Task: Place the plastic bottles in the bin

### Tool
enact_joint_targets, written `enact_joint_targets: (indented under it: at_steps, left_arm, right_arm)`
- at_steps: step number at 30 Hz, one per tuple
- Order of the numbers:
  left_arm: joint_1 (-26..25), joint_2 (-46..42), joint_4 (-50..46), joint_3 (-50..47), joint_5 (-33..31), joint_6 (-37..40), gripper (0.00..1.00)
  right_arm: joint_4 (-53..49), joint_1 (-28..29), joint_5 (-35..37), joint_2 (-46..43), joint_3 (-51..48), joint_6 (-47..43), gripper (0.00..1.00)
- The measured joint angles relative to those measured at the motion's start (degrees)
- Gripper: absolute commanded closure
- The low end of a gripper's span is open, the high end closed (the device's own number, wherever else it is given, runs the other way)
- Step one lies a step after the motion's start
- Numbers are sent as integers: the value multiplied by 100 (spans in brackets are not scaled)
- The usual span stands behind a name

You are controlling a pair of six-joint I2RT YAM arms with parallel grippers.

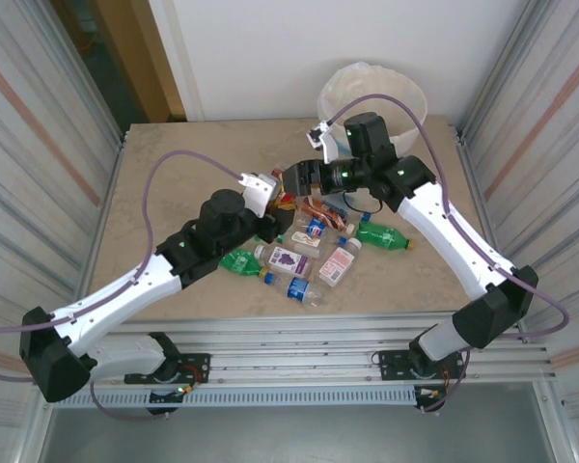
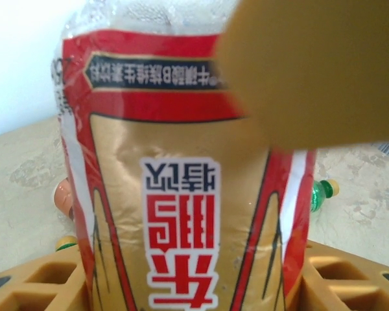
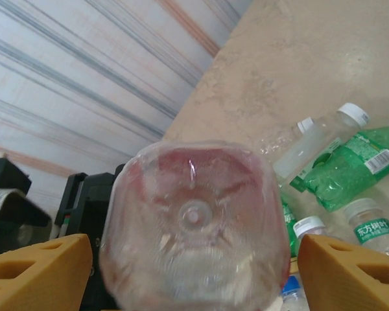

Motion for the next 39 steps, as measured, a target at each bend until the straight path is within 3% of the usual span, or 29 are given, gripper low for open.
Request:
enact_joint_targets:
  at_steps: [4,10,13,16,17,22,31,39]
  left_arm:
    - [-70,0,26,0,13,66,52]
    - [-70,-33,26,-31,-15,81,48]
    - [-70,-90,24,-68,-72,85,30]
    - [-70,-177,26,-79,-157,79,5]
    - [-70,-223,26,-81,-190,70,1]
    - [-70,-509,28,-118,-238,81,1]
    - [-70,-1163,-33,-354,-846,81,1]
    - [348,-1248,-597,-372,-1305,-61,1]
  right_arm:
    - [96,120,-125,162,0,22,23]
    - [205,116,-160,271,0,136,43]
    - [225,116,-162,271,0,142,56]
    - [243,70,-188,271,0,166,60]
    - [254,22,-195,271,0,179,61]
    - [175,-433,-181,273,315,192,62]
    - [321,-1755,284,463,2065,149,65]
    - [125,-2319,1381,1716,3580,-205,65]
